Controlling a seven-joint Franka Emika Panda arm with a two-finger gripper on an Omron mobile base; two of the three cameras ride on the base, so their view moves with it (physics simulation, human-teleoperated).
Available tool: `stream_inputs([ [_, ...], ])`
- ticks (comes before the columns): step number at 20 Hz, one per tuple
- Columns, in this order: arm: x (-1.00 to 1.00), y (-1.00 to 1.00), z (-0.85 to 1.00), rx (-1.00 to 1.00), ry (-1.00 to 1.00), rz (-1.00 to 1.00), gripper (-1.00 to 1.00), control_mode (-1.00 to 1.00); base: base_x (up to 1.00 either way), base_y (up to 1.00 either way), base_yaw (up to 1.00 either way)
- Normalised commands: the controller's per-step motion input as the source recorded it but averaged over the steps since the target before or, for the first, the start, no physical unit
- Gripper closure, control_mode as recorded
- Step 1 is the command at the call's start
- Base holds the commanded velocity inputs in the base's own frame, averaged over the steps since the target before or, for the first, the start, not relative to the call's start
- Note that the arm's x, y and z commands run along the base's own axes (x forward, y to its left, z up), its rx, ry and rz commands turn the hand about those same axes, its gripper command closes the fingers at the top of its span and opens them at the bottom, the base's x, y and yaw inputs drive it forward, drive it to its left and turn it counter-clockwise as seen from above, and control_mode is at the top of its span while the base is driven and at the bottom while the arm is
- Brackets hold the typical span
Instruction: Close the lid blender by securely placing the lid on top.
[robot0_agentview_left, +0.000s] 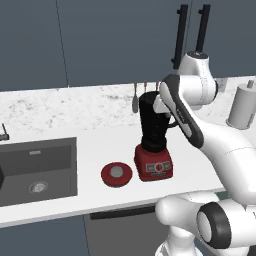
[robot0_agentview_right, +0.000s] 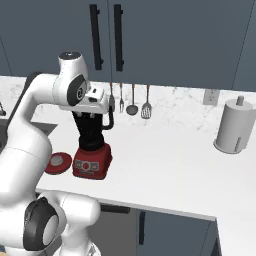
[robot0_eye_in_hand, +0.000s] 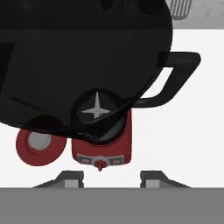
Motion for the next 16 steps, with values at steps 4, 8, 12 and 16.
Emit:
stream_inputs([
  [4,-0.16,0.06,-0.03,0.0,-0.04,-0.02,-1.0,-1.0,0.0,0.0,0.0],
  [8,-0.32,0.2,-0.16,0.0,-0.05,-0.02,-1.0,-1.0,0.0,0.0,0.0],
  [12,-0.31,0.47,-0.2,-0.02,-0.05,-0.03,-1.0,-1.0,0.0,0.0,0.0],
  [16,-0.25,0.46,-0.22,-0.01,-0.02,-0.06,-1.0,-1.0,0.0,0.0,0.0],
])
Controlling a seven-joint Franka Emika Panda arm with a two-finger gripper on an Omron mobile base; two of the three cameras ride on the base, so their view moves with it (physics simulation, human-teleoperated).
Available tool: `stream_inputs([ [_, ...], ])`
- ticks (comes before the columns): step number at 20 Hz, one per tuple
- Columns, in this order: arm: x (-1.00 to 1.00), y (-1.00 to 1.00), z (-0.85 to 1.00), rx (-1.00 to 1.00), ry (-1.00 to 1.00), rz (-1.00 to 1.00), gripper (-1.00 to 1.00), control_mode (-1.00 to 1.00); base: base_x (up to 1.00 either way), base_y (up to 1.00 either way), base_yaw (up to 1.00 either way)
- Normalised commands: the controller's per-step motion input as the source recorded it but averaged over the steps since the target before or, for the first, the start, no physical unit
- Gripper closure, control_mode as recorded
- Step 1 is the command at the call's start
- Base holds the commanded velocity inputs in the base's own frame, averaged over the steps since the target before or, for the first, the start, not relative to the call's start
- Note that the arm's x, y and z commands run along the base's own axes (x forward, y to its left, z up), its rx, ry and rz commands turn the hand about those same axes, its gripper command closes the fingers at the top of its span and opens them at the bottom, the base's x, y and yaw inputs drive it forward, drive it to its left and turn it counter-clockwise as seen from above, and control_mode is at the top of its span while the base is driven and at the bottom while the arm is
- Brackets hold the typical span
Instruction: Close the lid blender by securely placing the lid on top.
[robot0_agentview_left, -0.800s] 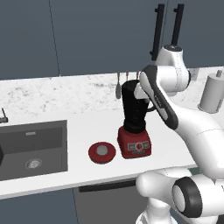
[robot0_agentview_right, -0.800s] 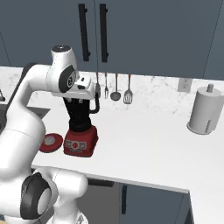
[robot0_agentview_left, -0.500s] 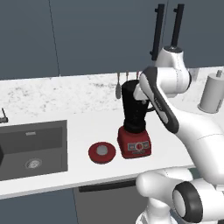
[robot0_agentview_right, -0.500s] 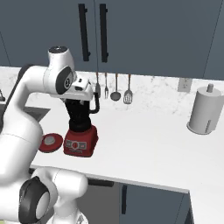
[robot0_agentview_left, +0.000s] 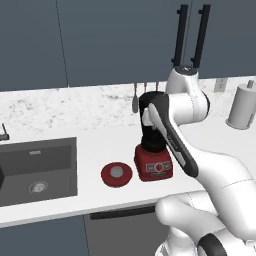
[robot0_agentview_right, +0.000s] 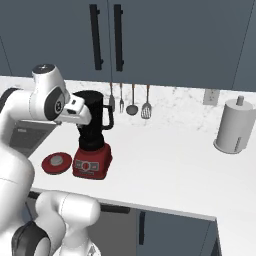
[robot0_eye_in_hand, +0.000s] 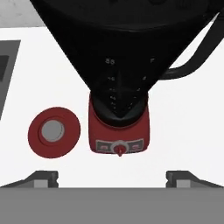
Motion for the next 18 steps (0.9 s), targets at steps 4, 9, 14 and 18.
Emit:
stream_inputs([
  [4,-0.13,0.54,-0.33,0.0,0.0,-0.12,-1.0,-1.0,0.0,0.0,0.0],
  [9,-0.12,0.57,-0.43,0.0,0.0,-0.13,-1.0,-1.0,0.0,0.0,0.0],
  [14,-0.08,0.46,-0.51,0.0,0.0,-0.12,-1.0,-1.0,0.0,0.0,0.0],
  [18,-0.01,0.43,-0.42,0.0,0.03,-0.1,-1.0,-1.0,0.0,0.0,0.0],
])
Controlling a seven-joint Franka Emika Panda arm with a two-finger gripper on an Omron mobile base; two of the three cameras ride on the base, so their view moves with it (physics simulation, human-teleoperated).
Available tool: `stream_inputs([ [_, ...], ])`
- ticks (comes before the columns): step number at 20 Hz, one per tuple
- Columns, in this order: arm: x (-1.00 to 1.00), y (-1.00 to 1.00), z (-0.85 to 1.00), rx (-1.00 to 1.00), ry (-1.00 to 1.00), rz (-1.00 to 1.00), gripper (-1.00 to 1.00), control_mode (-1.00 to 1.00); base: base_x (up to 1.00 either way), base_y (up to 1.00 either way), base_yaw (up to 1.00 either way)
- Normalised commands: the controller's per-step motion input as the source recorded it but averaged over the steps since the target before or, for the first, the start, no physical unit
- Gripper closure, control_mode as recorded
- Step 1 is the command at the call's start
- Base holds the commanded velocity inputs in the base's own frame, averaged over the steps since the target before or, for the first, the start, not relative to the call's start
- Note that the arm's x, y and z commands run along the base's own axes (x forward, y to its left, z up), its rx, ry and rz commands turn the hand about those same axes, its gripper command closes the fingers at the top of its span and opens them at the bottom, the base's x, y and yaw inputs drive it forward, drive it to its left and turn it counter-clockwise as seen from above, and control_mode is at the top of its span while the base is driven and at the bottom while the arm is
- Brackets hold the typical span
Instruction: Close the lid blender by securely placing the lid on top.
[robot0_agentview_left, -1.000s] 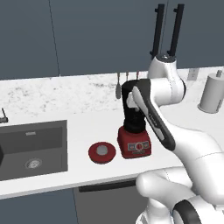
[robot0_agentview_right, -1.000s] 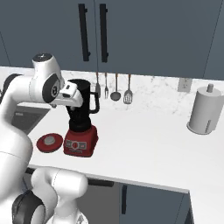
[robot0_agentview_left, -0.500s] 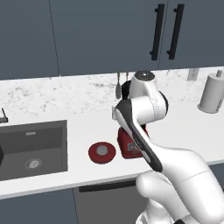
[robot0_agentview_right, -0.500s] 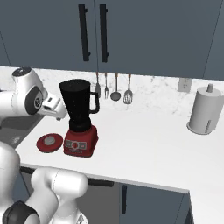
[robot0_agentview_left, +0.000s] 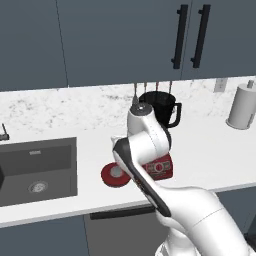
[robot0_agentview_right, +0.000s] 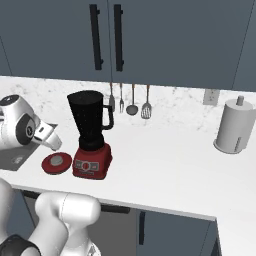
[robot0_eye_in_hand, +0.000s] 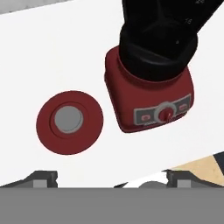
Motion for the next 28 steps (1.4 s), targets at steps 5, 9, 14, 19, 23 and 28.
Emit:
stream_inputs([
  [5,0.0,0.36,-0.29,0.0,0.06,-0.07,-1.0,-1.0,0.0,0.0,0.0],
  [9,0.0,0.31,-0.2,0.0,0.05,-0.05,-1.0,-1.0,0.0,0.0,0.0],
  [14,0.16,0.09,-0.03,0.0,0.02,-0.05,-1.0,-1.0,0.0,0.0,0.0],
  [19,0.33,0.0,-0.11,0.0,0.01,-0.06,-1.0,-1.0,0.0,0.0,0.0],
  [23,0.41,0.0,-0.18,-0.02,0.0,-0.06,-1.0,-1.0,0.0,0.0,0.0],
  [28,0.34,0.05,-0.24,-0.03,0.0,-0.05,-1.0,-1.0,0.0,0.0,0.0],
])
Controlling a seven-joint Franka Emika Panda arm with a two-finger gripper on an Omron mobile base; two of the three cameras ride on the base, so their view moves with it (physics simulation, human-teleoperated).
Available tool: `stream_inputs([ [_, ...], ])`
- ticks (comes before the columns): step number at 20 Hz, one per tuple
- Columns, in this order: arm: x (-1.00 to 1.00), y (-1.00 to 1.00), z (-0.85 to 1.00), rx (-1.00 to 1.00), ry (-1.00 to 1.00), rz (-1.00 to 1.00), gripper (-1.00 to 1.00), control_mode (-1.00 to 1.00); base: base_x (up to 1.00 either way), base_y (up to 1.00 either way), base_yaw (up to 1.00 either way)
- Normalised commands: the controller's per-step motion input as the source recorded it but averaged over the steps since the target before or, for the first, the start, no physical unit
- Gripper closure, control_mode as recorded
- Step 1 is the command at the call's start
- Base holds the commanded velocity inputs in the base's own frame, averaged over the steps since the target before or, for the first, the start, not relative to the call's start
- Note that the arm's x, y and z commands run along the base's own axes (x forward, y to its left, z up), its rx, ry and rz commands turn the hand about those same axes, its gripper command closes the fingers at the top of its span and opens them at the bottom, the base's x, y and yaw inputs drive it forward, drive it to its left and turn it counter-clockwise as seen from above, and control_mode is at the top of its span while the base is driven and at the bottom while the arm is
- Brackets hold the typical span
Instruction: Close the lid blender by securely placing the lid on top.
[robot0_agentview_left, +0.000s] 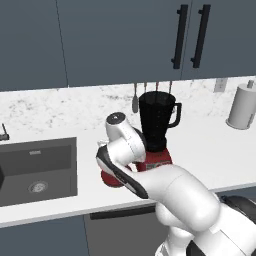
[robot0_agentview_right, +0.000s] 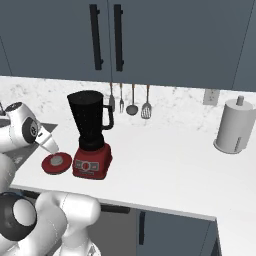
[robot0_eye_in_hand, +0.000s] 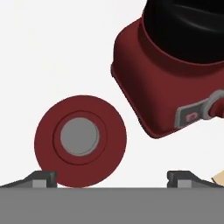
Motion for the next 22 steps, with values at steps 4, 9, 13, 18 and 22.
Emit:
stream_inputs([
  [4,0.28,0.14,-0.27,-0.04,0.0,-0.04,-1.0,-1.0,0.0,0.0,0.0],
  [9,0.22,0.19,-0.31,-0.06,0.02,-0.03,-1.0,-1.0,0.0,0.0,0.0],
  [13,0.13,0.13,-0.3,-0.05,0.03,-0.02,-1.0,-1.0,0.0,0.0,0.0],
  [18,0.04,0.04,-0.25,-0.02,0.02,-0.01,-1.0,-1.0,0.0,0.0,0.0],
  [22,0.09,0.0,-0.14,0.0,0.0,0.0,-1.0,-1.0,0.0,0.0,0.0],
])
